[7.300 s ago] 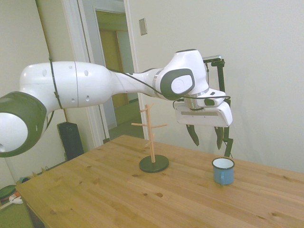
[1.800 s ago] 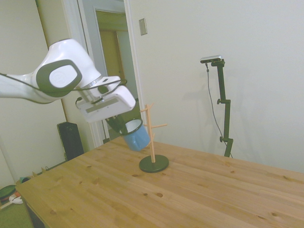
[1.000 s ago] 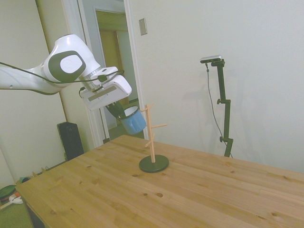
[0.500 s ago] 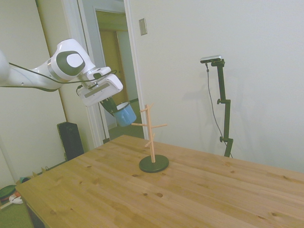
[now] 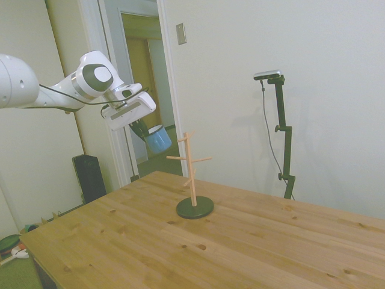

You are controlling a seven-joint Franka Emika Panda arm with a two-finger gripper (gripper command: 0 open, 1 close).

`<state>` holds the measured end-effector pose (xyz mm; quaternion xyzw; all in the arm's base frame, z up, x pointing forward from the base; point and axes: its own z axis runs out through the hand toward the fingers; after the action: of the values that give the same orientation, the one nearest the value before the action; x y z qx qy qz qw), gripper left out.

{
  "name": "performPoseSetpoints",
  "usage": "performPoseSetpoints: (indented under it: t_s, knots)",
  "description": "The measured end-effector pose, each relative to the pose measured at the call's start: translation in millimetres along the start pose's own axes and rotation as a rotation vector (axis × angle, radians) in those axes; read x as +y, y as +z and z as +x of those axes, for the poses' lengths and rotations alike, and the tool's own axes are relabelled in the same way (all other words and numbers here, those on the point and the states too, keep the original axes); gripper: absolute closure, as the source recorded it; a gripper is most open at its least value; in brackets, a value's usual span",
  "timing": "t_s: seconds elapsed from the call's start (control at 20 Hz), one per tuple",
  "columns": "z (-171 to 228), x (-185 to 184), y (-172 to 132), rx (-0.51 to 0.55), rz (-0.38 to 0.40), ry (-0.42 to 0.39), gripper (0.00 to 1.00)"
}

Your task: Hang the mug

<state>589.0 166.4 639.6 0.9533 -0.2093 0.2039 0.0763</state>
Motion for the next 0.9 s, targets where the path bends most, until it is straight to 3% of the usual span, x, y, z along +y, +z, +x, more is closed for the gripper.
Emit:
performPoseSetpoints:
  t_s: [0.25, 0.9]
  knots:
    - [0.3, -18.8, -4.6, -0.002, -0.002, 0.013, 1.00]
    - [-8.8, -46.6, 34.0, -0.024, -0.044, 0.031, 1.00]
